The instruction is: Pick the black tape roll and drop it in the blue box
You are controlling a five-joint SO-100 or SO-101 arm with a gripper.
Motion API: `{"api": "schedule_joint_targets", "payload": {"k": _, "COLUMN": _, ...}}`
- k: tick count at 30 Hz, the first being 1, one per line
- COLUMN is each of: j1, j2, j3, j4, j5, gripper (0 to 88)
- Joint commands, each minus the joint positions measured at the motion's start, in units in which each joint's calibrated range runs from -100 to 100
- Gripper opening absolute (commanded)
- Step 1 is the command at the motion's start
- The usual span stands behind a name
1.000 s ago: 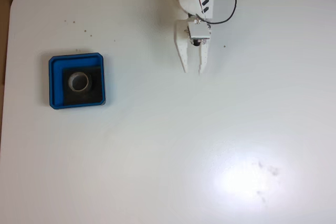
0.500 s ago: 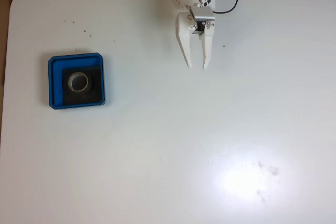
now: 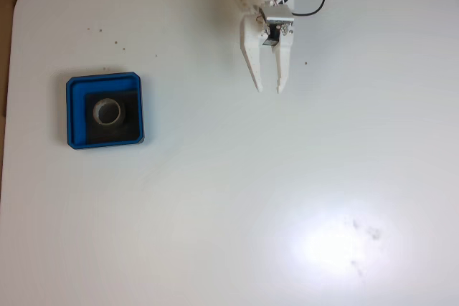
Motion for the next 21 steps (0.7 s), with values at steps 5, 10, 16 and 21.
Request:
{"api": "schedule_joint_targets", "payload": {"k": 5, "j1": -0.24, "j2": -0.36, "j3": 0.81, "j4": -1.16, "j5": 0.03, "gripper": 0.7}}
{"api": "schedule_joint_targets", "payload": {"k": 10, "j1": -0.24, "j2": -0.36, "j3": 0.81, "j4": -1.16, "j5": 0.03, "gripper": 0.7}}
{"api": "schedule_joint_targets", "payload": {"k": 16, "j1": -0.24, "j2": -0.36, "j3": 0.81, "j4": -1.16, "j5": 0.12, "gripper": 0.7}}
{"api": "schedule_joint_targets", "payload": {"k": 21, "j1": -0.24, "j2": -0.36, "j3": 0.81, "j4": -1.16, "j5": 0.12, "gripper": 0.7}}
